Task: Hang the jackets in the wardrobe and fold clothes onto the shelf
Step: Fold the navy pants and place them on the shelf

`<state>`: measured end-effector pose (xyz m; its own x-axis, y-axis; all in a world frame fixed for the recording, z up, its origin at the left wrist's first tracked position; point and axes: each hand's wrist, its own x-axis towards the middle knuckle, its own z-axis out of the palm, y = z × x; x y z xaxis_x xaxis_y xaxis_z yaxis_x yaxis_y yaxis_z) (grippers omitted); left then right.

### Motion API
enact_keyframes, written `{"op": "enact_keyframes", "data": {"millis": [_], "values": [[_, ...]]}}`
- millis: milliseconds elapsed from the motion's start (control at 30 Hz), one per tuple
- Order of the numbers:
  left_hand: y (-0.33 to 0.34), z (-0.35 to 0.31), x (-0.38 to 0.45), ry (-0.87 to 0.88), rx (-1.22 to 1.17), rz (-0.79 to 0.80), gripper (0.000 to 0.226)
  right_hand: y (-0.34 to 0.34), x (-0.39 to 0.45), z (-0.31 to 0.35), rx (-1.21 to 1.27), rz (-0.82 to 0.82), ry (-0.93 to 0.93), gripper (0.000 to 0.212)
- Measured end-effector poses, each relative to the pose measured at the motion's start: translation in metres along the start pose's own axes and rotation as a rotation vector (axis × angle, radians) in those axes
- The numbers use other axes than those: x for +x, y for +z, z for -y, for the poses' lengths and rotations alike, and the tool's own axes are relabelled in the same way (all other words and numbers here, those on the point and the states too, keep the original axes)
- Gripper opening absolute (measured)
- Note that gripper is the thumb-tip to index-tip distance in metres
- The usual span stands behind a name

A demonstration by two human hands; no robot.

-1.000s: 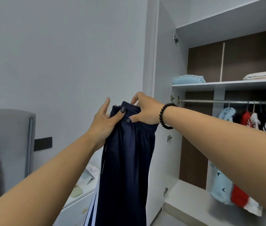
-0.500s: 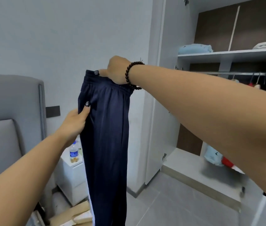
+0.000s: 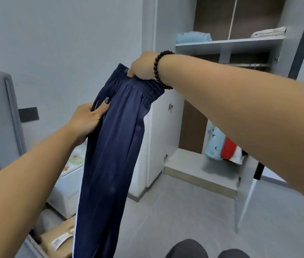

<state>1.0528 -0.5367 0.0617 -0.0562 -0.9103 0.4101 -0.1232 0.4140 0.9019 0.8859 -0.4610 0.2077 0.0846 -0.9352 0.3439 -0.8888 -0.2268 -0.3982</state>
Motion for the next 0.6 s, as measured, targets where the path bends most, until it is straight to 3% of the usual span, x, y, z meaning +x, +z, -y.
{"op": "enact_keyframes", "data": {"millis": [100,200,300,433,600], "values": [[0.061,-0.009,-0.017,0.02,-0.05,0.086,0.035,-0.012,-0.032,-0.041,-0.215,-0.049,0.084,0.039],[0.132,-0.014,-0.045,0.03,-0.124,0.202,0.027,-0.035,-0.08,-0.107,-0.201,-0.017,0.253,0.031],[0.205,0.004,-0.084,0.005,-0.175,0.368,0.012,-0.054,-0.128,-0.179,-0.26,-0.121,0.386,0.024],[0.279,0.057,-0.159,-0.083,-0.108,0.544,0.039,-0.05,-0.187,-0.272,-0.386,-0.07,0.67,0.04],[0.305,0.114,-0.248,-0.135,-0.103,0.737,0.05,-0.047,-0.263,-0.352,-0.332,-0.019,0.892,0.037]]}}
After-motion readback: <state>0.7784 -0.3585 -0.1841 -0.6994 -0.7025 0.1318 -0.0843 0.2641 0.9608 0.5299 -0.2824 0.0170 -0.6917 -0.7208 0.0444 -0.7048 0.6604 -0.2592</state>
